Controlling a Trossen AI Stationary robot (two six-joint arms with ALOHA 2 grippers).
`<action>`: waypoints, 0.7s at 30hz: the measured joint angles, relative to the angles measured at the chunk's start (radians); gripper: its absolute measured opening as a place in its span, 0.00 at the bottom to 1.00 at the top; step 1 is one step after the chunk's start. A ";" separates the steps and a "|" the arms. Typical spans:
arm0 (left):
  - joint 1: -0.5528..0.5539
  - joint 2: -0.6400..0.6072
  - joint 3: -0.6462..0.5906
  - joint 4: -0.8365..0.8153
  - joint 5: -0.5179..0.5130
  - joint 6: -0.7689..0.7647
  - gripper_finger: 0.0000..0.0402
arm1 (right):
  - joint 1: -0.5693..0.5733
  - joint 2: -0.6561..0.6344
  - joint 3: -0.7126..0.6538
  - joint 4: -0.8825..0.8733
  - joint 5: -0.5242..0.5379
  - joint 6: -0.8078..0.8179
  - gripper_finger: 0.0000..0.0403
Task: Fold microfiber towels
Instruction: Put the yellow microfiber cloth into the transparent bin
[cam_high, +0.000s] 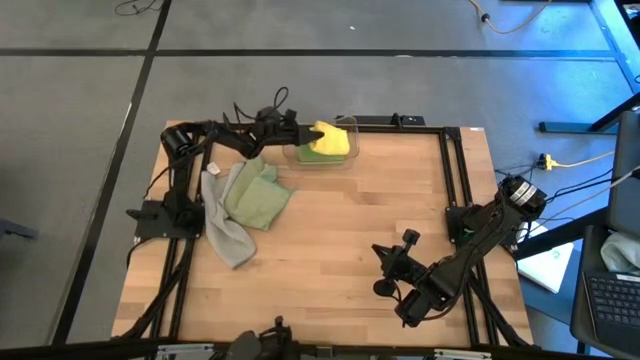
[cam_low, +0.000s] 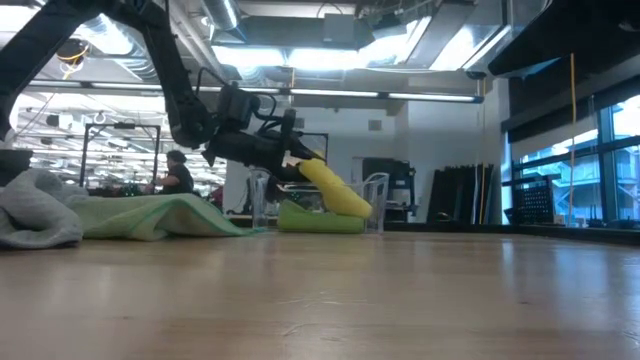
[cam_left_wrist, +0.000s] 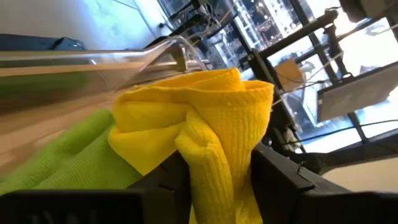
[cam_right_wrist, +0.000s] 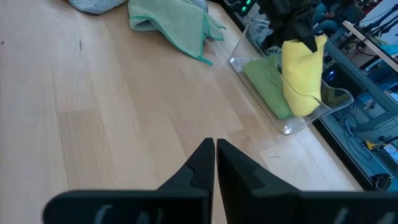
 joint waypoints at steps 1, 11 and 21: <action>0.006 0.000 0.000 0.008 0.012 -0.007 0.34 | 0.000 0.000 0.000 0.000 0.000 0.000 0.05; 0.008 -0.005 0.000 0.022 0.065 0.020 0.40 | 0.000 0.000 0.000 -0.001 0.000 0.000 0.05; 0.021 -0.004 0.000 0.021 0.064 0.035 0.49 | 0.000 0.000 0.000 0.000 -0.005 0.000 0.05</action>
